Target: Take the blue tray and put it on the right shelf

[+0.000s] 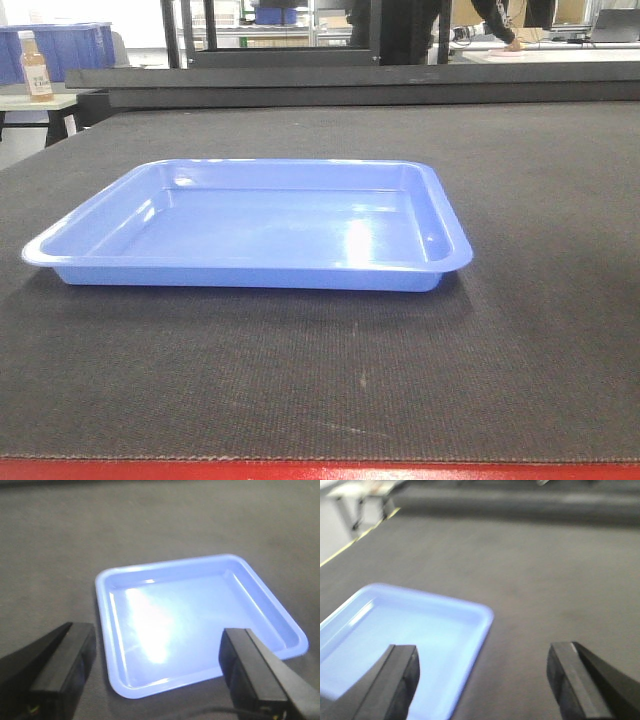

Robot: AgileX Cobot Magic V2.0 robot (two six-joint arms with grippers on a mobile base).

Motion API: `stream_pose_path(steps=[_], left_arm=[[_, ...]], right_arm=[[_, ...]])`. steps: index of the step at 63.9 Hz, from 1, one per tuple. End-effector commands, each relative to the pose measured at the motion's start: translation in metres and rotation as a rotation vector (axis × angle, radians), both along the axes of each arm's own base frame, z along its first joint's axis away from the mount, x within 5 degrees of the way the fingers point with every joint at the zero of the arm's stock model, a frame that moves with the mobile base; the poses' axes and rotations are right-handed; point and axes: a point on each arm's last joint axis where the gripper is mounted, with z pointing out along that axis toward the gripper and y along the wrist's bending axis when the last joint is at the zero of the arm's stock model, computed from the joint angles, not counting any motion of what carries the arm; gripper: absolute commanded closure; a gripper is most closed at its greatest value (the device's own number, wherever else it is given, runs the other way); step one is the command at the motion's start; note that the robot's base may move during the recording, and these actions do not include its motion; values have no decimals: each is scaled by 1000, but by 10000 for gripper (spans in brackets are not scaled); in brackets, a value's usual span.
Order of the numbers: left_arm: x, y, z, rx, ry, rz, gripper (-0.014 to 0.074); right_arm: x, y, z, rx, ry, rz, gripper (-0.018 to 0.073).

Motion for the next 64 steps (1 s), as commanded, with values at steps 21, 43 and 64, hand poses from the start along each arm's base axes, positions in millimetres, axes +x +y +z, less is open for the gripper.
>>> stream_pose_path(steps=[21,43,64], left_arm=[[123,-32,1,166,303,84,173],[209,-44,-55,186,598,201,174],[241,-42,-105,174,708,227,175]], right_arm=[[125,82,3,-76,425,49,-63],[201,100,-59,-100,646,-159,-63],[227,106,-110,-118,753,-178,-63]])
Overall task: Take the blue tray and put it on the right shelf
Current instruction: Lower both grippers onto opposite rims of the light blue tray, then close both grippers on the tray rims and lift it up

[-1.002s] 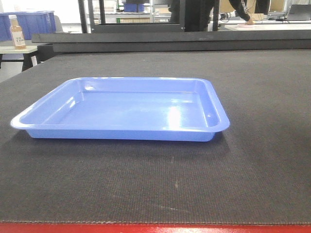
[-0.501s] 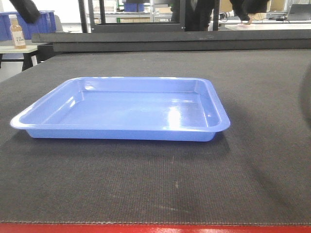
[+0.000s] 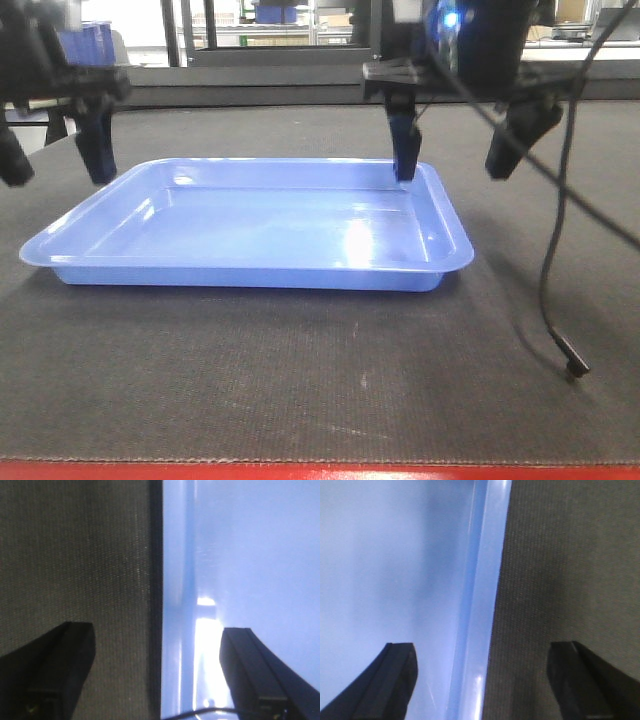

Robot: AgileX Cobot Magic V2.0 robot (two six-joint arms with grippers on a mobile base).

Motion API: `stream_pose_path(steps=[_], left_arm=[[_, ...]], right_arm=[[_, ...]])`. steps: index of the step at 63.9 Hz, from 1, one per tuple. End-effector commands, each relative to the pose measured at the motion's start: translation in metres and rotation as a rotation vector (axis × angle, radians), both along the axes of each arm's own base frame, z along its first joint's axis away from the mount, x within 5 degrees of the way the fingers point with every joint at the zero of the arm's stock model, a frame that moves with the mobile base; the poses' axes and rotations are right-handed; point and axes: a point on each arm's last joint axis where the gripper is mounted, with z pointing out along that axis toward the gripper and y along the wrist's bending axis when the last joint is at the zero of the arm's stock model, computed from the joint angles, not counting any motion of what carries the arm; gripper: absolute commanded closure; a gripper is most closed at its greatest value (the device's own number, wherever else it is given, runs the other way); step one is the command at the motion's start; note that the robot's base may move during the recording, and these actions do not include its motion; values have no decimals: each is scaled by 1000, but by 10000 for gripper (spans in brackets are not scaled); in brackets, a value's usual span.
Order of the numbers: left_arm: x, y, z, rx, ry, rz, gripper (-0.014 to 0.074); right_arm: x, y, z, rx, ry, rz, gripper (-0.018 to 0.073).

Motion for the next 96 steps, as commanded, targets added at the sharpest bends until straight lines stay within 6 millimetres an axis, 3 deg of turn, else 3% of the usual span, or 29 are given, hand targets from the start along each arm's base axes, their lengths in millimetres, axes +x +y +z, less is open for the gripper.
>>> stream_pose_path(steps=[1,15,27,32,35,42,47,53,57,63,74,84,96], left_arm=[[6,-2,19,-53,-93,23,175],[14,-6,-5,-58,-38,30,176],[17,-6,-15,-52,-17,29,176],[18,-6,-16,-50,-16,24,179],[18,-6,-16,-50,-16,24,187],[17,-6,-16,-49,-11,24,275],[17,-6,-16,-47,-6,24,431],[16,-6,-16,-46,6,23,636],[15,-6,-14,-42,22,20,626],[14,-7,-3,-41,29,15,645],[-2,-5,46,-59,-35,2,644],[-33,-8,91,-78,-99,-34,644],[-77,-13,116,-94,-109,-68,644]], right_arm=[[5,-1,26,46,-110,-5,-63],[13,4,3,38,-63,-6,-63],[16,5,-6,30,-47,-6,-60],[16,6,-10,27,-36,-5,-6],[16,7,-12,28,-31,-4,71],[16,8,-15,37,-10,-10,305],[15,8,-16,31,1,-11,515],[14,7,-13,32,0,-11,491],[13,7,-9,37,-11,-11,503],[9,5,5,49,-39,-10,502],[-7,-2,45,78,-110,-7,502],[-32,-11,79,63,-134,42,502],[-69,-27,112,61,-177,69,502]])
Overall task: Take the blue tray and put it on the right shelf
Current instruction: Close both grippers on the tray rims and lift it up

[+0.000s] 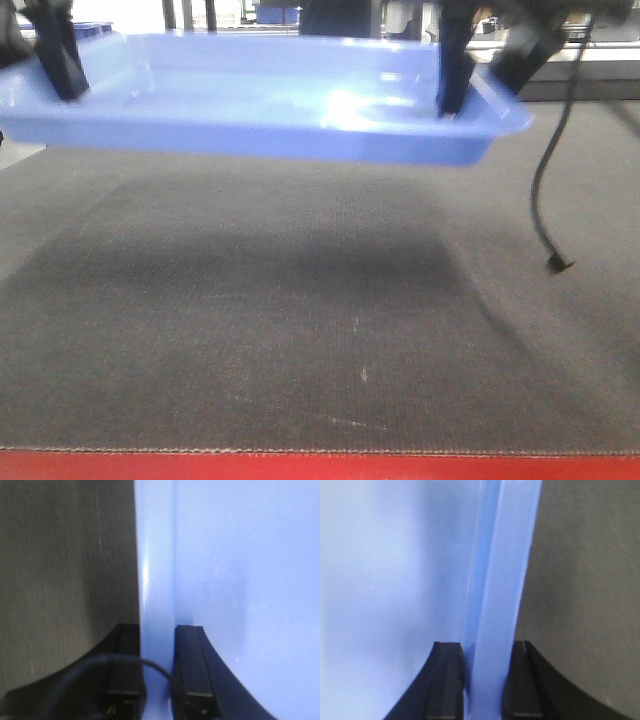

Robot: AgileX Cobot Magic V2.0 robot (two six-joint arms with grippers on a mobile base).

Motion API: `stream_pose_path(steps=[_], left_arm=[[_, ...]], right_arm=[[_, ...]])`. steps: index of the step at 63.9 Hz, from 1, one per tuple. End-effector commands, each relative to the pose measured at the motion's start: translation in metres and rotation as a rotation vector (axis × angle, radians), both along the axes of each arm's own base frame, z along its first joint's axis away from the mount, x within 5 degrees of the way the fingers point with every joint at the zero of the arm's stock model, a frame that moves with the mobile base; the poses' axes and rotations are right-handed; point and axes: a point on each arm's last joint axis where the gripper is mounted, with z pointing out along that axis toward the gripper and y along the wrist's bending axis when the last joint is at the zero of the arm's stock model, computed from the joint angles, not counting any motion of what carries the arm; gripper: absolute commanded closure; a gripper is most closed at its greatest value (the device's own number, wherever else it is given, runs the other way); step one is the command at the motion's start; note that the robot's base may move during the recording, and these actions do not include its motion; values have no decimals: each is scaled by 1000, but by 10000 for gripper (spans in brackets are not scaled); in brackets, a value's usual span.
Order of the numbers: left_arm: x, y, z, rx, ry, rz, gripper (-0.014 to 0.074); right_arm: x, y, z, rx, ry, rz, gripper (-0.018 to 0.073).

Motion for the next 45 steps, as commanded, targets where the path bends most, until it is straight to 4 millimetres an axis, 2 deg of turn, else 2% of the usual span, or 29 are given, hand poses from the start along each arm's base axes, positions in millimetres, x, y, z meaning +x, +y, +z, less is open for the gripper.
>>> stream_pose_path(steps=[1,9,22,32,45], left_arm=[[-31,-1,33,-18,-84,-25,644],[-60,-7,37,-40,-87,-39,644],[-92,-26,44,-72,-92,-100,644],[-105,-44,45,-76,-88,-164,644],[-108,-49,45,-80,-86,-171,644]], right_arm=[[-27,-13,44,8,-138,40,502],[-53,-24,55,19,-165,47,502],[-90,-33,53,16,-162,77,502],[-112,-40,58,26,-181,91,502],[-126,-47,72,53,-241,91,502]])
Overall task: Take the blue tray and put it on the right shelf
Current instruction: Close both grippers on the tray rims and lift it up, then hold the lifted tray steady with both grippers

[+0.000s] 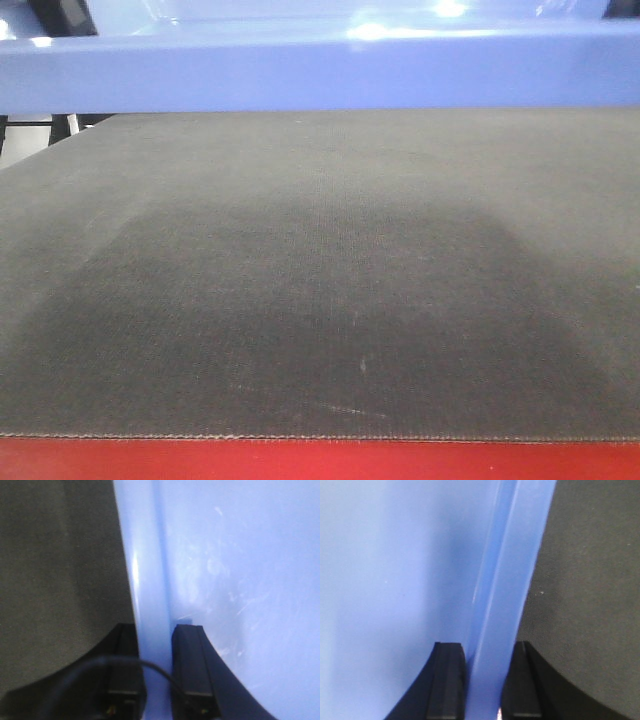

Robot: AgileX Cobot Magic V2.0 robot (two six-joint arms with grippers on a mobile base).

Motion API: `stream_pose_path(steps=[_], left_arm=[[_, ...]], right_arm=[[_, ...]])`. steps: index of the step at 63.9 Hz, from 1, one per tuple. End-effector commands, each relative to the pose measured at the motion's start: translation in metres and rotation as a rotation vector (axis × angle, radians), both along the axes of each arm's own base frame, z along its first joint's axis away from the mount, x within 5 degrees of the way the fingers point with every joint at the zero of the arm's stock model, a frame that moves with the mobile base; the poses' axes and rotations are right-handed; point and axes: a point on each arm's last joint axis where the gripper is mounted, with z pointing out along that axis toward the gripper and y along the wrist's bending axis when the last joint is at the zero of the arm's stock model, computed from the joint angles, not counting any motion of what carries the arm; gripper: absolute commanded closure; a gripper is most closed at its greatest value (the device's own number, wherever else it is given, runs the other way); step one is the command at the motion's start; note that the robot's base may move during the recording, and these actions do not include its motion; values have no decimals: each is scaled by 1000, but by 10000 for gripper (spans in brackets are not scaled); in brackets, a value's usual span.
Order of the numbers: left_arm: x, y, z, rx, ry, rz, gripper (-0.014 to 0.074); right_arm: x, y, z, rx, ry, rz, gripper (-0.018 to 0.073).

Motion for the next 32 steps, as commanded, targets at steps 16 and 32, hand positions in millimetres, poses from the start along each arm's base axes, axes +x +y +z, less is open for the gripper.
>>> stream_pose_path(steps=[16,32], left_arm=[[-10,-3,17,-47,-61,-53,644],[-13,-1,15,-24,-27,-55,644]], right_arm=[[-6,2,25,73,-153,46,502],[-6,2,25,72,-152,46,502]])
